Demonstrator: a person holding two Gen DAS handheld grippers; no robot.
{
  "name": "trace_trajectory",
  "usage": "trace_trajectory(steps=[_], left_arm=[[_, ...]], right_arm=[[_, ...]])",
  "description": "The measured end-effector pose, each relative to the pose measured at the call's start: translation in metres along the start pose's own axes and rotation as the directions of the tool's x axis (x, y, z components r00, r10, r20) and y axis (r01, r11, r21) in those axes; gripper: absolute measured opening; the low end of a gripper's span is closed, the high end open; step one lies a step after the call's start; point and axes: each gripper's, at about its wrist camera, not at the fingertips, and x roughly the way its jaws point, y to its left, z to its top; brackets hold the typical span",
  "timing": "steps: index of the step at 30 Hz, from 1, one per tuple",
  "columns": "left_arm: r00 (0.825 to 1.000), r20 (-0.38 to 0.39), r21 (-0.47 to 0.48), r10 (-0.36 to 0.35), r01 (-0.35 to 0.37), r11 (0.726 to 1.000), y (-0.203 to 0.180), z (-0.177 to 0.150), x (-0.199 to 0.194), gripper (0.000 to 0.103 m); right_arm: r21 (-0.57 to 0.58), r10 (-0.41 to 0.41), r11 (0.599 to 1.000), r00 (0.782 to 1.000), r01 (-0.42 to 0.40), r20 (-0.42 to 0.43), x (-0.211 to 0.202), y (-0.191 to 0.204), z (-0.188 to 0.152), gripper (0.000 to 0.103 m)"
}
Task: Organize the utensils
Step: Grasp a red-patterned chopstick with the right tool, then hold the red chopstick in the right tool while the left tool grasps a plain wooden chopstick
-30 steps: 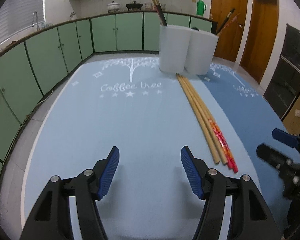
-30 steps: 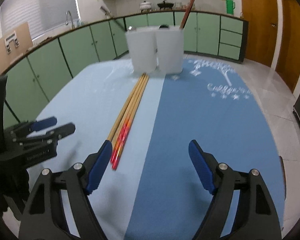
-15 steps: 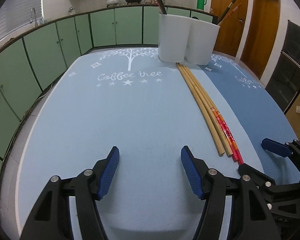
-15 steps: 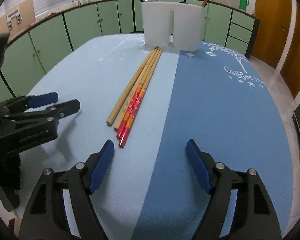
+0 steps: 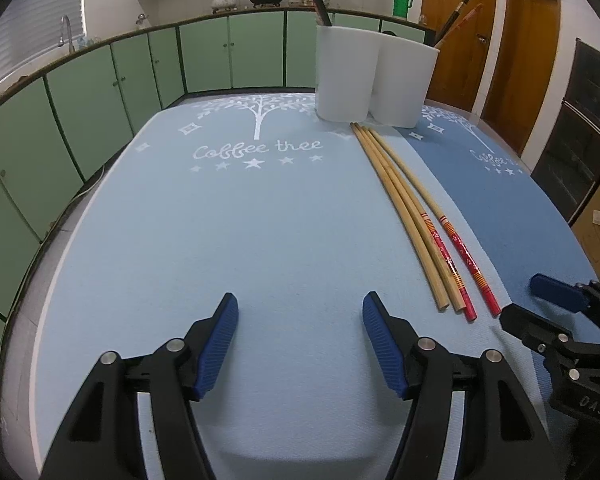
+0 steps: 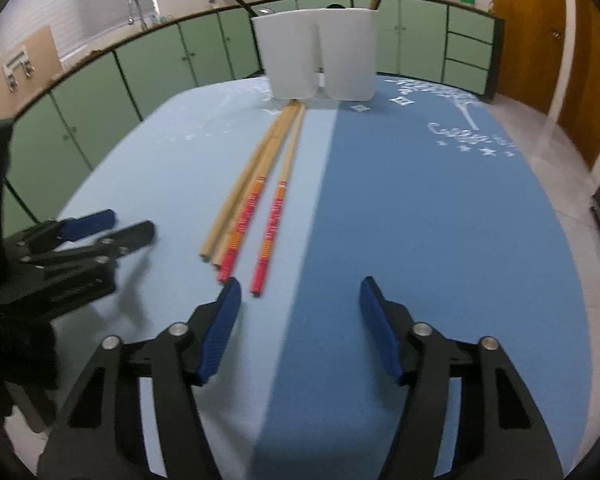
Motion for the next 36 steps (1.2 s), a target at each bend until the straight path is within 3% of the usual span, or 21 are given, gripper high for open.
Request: trace_trajectory(steps=[4,8,24,36], left_arm=[[1.0,0.001,0.008,-0.001,0.001,1.0,-0.002,0.0,0.0,0.064],[1.0,-0.002,0.011,-0.01,0.01,1.0,-0.004,0.0,0.0,0.064],[0.996,-0.022,0.095,-0.092,0.093,0.991,-0.05,0.0,0.002,0.064],[1.0,-0.028,0.052,-0.012,0.014,0.999,-0.04,0.004,0.008,0.064]], right_arm=[[-0.03,0.023,0.999,1.0,-0.023,-0.008,0.006,0.013,0.001,0.033],[-0.04,0.006,0.999,1.0,-0.007,-0.019,0.012,0.015,0.005,0.006],[0.024,-0.053,0.998,0.999,0.052,0.001,0.004,-0.028,0.003,0.005],[0.022,-0.039,0.999,0.999,0.039,0.003,0.005,-0.029,0.003,0.007]])
